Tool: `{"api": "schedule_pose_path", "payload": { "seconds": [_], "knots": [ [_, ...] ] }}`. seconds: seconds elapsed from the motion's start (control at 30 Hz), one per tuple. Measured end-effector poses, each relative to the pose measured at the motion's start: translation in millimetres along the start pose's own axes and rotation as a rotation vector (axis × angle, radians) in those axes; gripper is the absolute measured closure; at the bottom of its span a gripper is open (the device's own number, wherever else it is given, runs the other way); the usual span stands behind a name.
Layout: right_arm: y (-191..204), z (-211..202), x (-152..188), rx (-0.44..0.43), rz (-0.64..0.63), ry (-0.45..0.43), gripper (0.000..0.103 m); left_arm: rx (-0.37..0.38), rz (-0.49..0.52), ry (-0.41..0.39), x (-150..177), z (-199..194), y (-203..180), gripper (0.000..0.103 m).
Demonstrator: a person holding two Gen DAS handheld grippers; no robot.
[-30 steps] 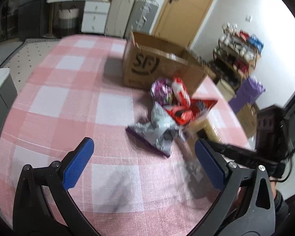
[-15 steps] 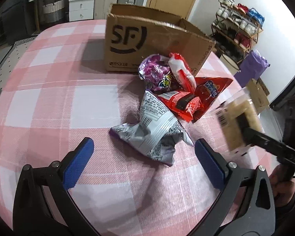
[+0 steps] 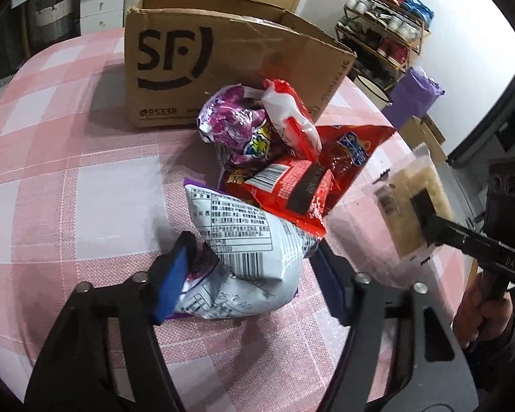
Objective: Organize snacks
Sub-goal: 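Grasp the white-and-purple chip bag with the left tool while the right tool lifts the cracker pack, then carry both packs over the box and open both tools to drop them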
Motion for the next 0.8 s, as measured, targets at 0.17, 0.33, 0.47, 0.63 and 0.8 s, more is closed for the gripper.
{"api": "schedule_pose_path", "payload": {
  "seconds": [0.17, 0.33, 0.47, 0.63, 0.8],
  "knots": [
    [4, 1, 0, 0.002, 0.000, 0.004, 0.089, 0.039, -0.016, -0.016, 3, 0, 3, 0.063],
    [11, 1, -2, 0.002, -0.013, 0.002, 0.089, 0.015, -0.001, -0.032, 3, -5, -4, 0.064],
    [17, -1, -4, 0.003, -0.029, -0.004, 0.089, -0.009, 0.011, -0.049, 3, -13, -13, 0.064],
    [23, -2, -6, -0.001, -0.041, -0.011, 0.089, -0.017, 0.017, -0.067, 18, -36, -25, 0.064],
    [28, -1, -8, -0.003, -0.044, -0.010, 0.089, -0.025, 0.037, -0.090, 26, -56, -36, 0.064]
  ]
}}
Point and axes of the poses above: each gripper's, at about its wrist camera, not at the fingertips, and z roughly the way its jaws point, y to its left, x to its underside, the point moved 1 cm from there along z, roughly the way its jaws point, and after that the axes turned 3 degrees about y, right-handed, at the moved point
